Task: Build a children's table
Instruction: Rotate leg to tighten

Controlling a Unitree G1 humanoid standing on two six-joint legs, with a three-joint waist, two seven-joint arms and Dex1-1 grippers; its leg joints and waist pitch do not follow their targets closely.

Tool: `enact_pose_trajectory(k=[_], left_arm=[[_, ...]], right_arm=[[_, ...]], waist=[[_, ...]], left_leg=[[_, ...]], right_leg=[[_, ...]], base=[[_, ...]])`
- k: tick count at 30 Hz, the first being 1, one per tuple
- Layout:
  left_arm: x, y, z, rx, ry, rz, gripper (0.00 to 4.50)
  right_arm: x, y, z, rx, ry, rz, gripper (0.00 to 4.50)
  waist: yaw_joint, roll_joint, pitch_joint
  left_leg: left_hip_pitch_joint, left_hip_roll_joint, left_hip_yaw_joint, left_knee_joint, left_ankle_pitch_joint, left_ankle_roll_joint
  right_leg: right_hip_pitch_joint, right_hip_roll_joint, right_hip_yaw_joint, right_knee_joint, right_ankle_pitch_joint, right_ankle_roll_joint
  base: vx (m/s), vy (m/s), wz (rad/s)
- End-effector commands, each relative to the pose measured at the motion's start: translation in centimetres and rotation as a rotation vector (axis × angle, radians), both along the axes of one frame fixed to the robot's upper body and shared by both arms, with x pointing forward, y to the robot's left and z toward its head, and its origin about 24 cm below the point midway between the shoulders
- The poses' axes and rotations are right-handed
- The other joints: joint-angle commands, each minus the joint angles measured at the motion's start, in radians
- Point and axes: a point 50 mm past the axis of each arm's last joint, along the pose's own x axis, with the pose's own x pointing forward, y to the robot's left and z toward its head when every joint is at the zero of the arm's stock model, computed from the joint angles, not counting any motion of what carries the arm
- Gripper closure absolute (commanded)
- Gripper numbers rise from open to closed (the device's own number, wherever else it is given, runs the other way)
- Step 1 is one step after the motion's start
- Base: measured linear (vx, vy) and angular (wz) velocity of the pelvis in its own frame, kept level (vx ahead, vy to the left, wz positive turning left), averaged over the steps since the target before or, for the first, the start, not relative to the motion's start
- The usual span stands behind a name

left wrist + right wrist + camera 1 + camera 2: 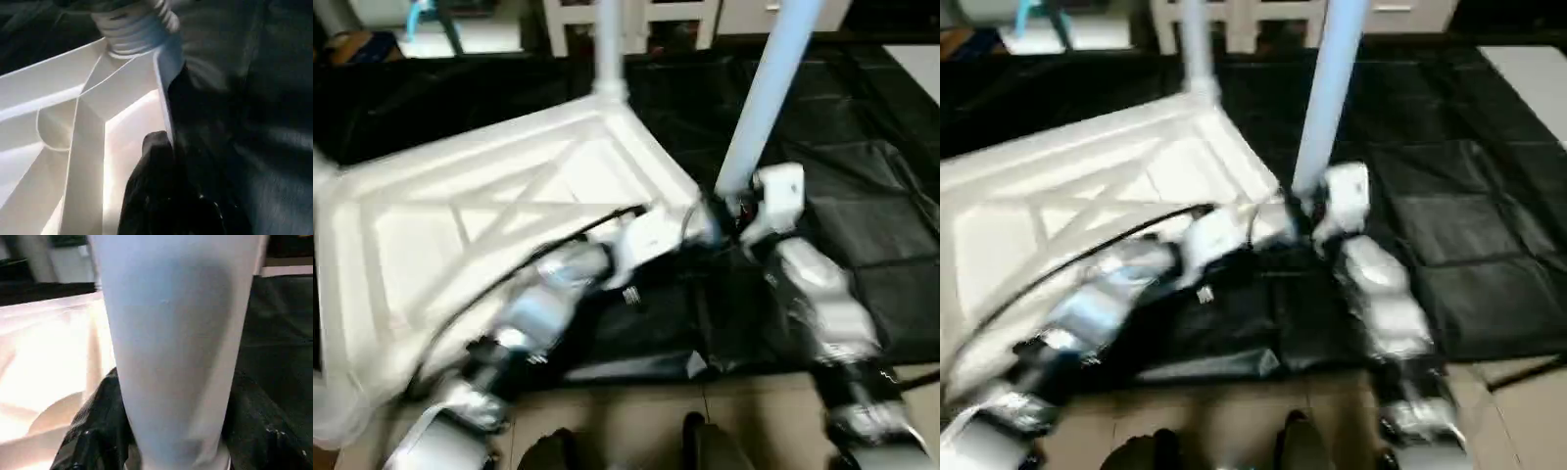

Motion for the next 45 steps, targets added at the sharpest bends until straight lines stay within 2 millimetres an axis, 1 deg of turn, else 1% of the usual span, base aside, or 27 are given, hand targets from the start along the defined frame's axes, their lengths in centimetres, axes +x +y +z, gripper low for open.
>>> enact_pose_trajectory(k=[1,4,5,7,8,10,11,12,13,14,16,17,18,20,21,22,23,25,27,28,29,32,35,38,40,41,45], left_arm=[[-3.4,-5.0,-0.2,-0.028,0.022,-0.295,4.50],[-3.3,-4.9,-0.1,-0.019,0.004,-0.301,4.50],[-3.3,-4.9,-0.1,-0.018,0.003,-0.301,4.50],[-2.7,-3.3,-0.6,0.010,-0.002,-0.263,4.50],[-2.6,-3.0,-0.7,0.013,-0.002,-0.257,4.50],[-2.6,-2.5,-0.8,0.015,-0.003,-0.258,4.50],[-2.5,-1.8,-0.9,0.018,-0.008,-0.260,4.50],[-2.5,-1.4,-0.9,0.019,-0.009,-0.267,4.50],[-2.5,-1.2,-0.9,0.020,-0.009,-0.270,4.50],[-2.5,-0.3,-0.9,0.019,-0.016,-0.291,4.50],[-2.5,0.1,-0.9,0.017,-0.020,-0.301,4.50],[-2.8,0.9,-0.7,-0.018,-0.002,-0.336,4.50],[-2.9,1.1,-0.6,-0.031,0.004,-0.346,4.50],[-3.1,1.4,-0.4,-0.047,0.012,-0.361,4.50],[-3.2,1.5,-0.3,-0.053,0.015,-0.372,4.50],[-3.4,1.7,-0.2,-0.059,0.018,-0.387,4.50],[-3.9,1.9,-0.1,-0.070,0.027,-0.419,4.50],[-4.3,2.1,0.0,-0.078,0.034,-0.451,4.50],[-4.7,2.3,-0.2,-0.073,0.048,-0.477,4.50],[-4.7,2.3,-0.2,-0.073,0.048,-0.477,4.50],[-4.7,2.6,-0.4,-0.064,0.054,-0.477,4.50],[-4.7,2.9,-0.5,-0.055,0.058,-0.472,4.50],[-4.7,2.9,-0.5,-0.058,0.059,-0.473,4.50],[-4.8,2.9,-0.4,-0.059,0.061,-0.476,4.50],[-4.8,3.0,-0.4,-0.056,0.062,-0.478,4.50],[-4.7,3.0,-0.4,-0.056,0.062,-0.478,4.50],[-4.7,3.1,-0.4,-0.053,0.063,-0.480,4.50]], right_arm=[[0.2,-4.5,-4.3,0.049,0.229,-0.364,2.42],[0.7,-3.6,-3.5,0.036,0.184,-0.298,2.42],[0.7,-3.6,-3.4,0.035,0.183,-0.296,2.42],[0.7,-3.0,-1.8,0.008,0.066,-0.110,2.42],[0.7,-2.9,-1.6,0.000,0.047,-0.072,2.42],[0.3,-2.9,-1.1,-0.027,0.016,-0.004,2.42],[-0.3,-3.1,-0.5,-0.072,-0.020,0.076,2.09],[-0.7,-3.3,-0.1,-0.077,-0.037,0.124,1.91],[-0.9,-3.4,0.1,-0.080,-0.043,0.141,1.78],[-2.0,-3.9,1.0,-0.090,-0.074,0.248,1.78],[-2.5,-4.1,1.3,-0.096,-0.083,0.292,1.66],[-3.9,-5.0,2.1,-0.118,-0.088,0.393,1.38],[-4.3,-5.3,2.3,-0.126,-0.087,0.421,1.38],[-4.8,-5.7,2.6,-0.137,-0.086,0.458,1.31],[-5.1,-6.0,2.7,-0.142,-0.081,0.476,1.22],[-5.4,-6.3,2.9,-0.143,-0.072,0.497,1.08],[-6.2,-6.9,3.2,-0.144,-0.050,0.546,0.92],[-7.0,-7.3,3.4,-0.152,-0.022,0.603,0.91],[-7.7,-7.6,3.4,-0.173,0.021,0.648,0.75],[-7.7,-7.6,3.4,-0.174,0.022,0.648,0.61],[-8.0,-7.9,3.4,-0.176,0.039,0.658,0.61],[-8.2,-8.1,3.5,-0.164,0.045,0.665,0.61],[-8.4,-8.0,3.4,-0.147,0.063,0.697,0.73],[-8.6,-7.9,3.4,-0.142,0.075,0.715,0.82],[-8.5,-7.8,3.4,-0.136,0.078,0.720,1.17],[-8.5,-7.8,3.4,-0.137,0.079,0.723,1.17],[-8.6,-7.6,3.3,-0.128,0.086,0.736,1.48]], waist=[[0.004,-0.001,-0.062],[0.005,-0.006,-0.058],[0.007,-0.004,-0.058],[0.006,-0.005,-0.059],[0.007,-0.008,-0.060],[0.012,-0.008,-0.062],[0.016,-0.009,-0.062],[0.018,-0.010,-0.063],[0.023,-0.009,-0.064],[0.028,-0.007,-0.063],[0.042,-0.010,-0.066],[0.046,-0.004,-0.065],[0.051,-0.005,-0.065],[0.062,-0.003,-0.073],[0.061,-0.003,-0.074],[0.060,-0.002,-0.074],[0.064,0.001,-0.075],[0.066,0.003,-0.072],[0.070,0.001,-0.070],[0.070,0.002,-0.069],[0.070,0.001,-0.066],[0.070,0.001,-0.061],[0.066,0.000,-0.062],[0.066,0.001,-0.065],[0.066,0.001,-0.066],[0.066,0.001,-0.066],[0.067,0.003,-0.065]], left_leg=[[0.022,-0.009,-0.006,-0.084,-0.475,-0.013],[0.024,-0.010,-0.006,-0.086,-0.512,-0.003],[0.024,-0.009,-0.008,-0.087,-0.514,-0.001],[0.022,-0.008,-0.007,-0.087,-0.512,0.005],[0.018,-0.007,-0.007,-0.087,-0.500,0.014],[0.021,-0.006,-0.003,-0.086,-0.472,0.025],[0.019,-0.003,0.001,-0.085,-0.427,0.042],[0.018,-0.003,0.001,-0.084,-0.408,0.047],[0.020,-0.001,0.004,-0.083,-0.385,0.064],[0.020,-0.003,0.006,-0.082,-0.369,0.078],[0.030,0.003,0.015,-0.075,-0.331,0.100],[0.029,0.003,0.018,-0.073,-0.303,0.113],[0.029,0.005,0.018,-0.074,-0.289,0.118],[0.022,0.007,0.017,-0.067,-0.185,0.146],[0.020,0.006,0.017,-0.065,-0.164,0.154],[0.017,0.004,0.017,-0.064,-0.151,0.159],[0.021,0.004,0.018,-0.061,-0.135,0.174],[0.019,0.005,0.018,-0.060,-0.117,0.193],[0.020,0.007,0.018,-0.060,-0.117,0.202],[0.018,0.007,0.017,-0.060,-0.119,0.201],[0.019,0.007,0.018,-0.063,-0.147,0.184],[0.021,0.008,0.016,-0.069,-0.209,0.148],[0.021,0.007,0.015,-0.069,-0.208,0.134],[0.020,0.007,0.015,-0.067,-0.187,0.142],[0.019,0.006,0.015,-0.066,-0.177,0.146],[0.019,0.005,0.016,-0.065,-0.170,0.150],[0.019,0.006,0.015,-0.066,-0.172,0.150]], right_leg=[[0.031,0.019,-0.013,-0.070,-0.443,-0.115],[0.029,0.022,-0.016,-0.076,-0.461,-0.110],[0.031,0.020,-0.016,-0.075,-0.465,-0.106],[0.031,0.020,-0.015,-0.075,-0.452,-0.109],[0.036,0.020,-0.015,-0.073,-0.431,-0.116],[0.036,0.020,-0.011,-0.073,-0.397,-0.127],[0.038,0.021,-0.008,-0.066,-0.329,-0.154],[0.042,0.021,-0.007,-0.064,-0.310,-0.160],[0.042,0.021,-0.005,-0.063,-0.281,-0.173],[0.045,0.023,-0.005,-0.061,-0.266,-0.182],[0.040,0.022,0.002,-0.058,-0.217,-0.202],[0.041,0.020,0.003,-0.054,-0.202,-0.214],[0.043,0.020,0.004,-0.055,-0.197,-0.216],[0.052,0.019,0.004,-0.035,-0.088,-0.244],[0.052,0.020,0.003,-0.032,-0.064,-0.251],[0.054,0.020,0.002,-0.029,-0.051,-0.256],[0.057,0.019,0.003,-0.026,-0.020,-0.268],[0.059,0.018,0.004,-0.025,-0.002,-0.275],[0.060,0.015,0.004,-0.026,-0.018,-0.271],[0.059,0.014,0.004,-0.026,-0.032,-0.268],[0.056,0.012,0.003,-0.033,-0.102,-0.255],[0.053,0.009,0.004,-0.043,-0.217,-0.226],[0.052,0.010,0.004,-0.043,-0.223,-0.213],[0.053,0.011,0.005,-0.041,-0.190,-0.218],[0.053,0.012,0.004,-0.039,-0.174,-0.222],[0.053,0.012,0.004,-0.038,-0.162,-0.226],[0.054,0.011,0.003,-0.038,-0.170,-0.226]], base=[[0.000,0.000,0.00],[0.000,0.000,0.00],[0.000,0.000,0.00],[0.000,0.000,0.00],[0.000,0.000,0.00],[0.000,0.000,0.00],[0.000,0.000,0.00],[0.000,0.000,0.00],[0.000,0.000,0.00],[0.000,0.000,0.00],[0.060,-0.019,0.12],[0.064,-0.022,0.16],[0.064,-0.012,0.09],[0.066,-0.006,0.05],[0.059,0.006,-0.01],[0.059,0.006,-0.01],[0.000,0.000,0.00],[0.000,0.000,0.00],[0.000,0.000,0.00],[0.000,0.000,0.00],[0.000,0.000,0.00],[0.000,0.000,0.00],[0.000,0.000,0.00],[0.000,0.000,0.00],[0.000,0.000,0.00],[0.000,0.000,0.00],[0.000,0.000,0.00]])
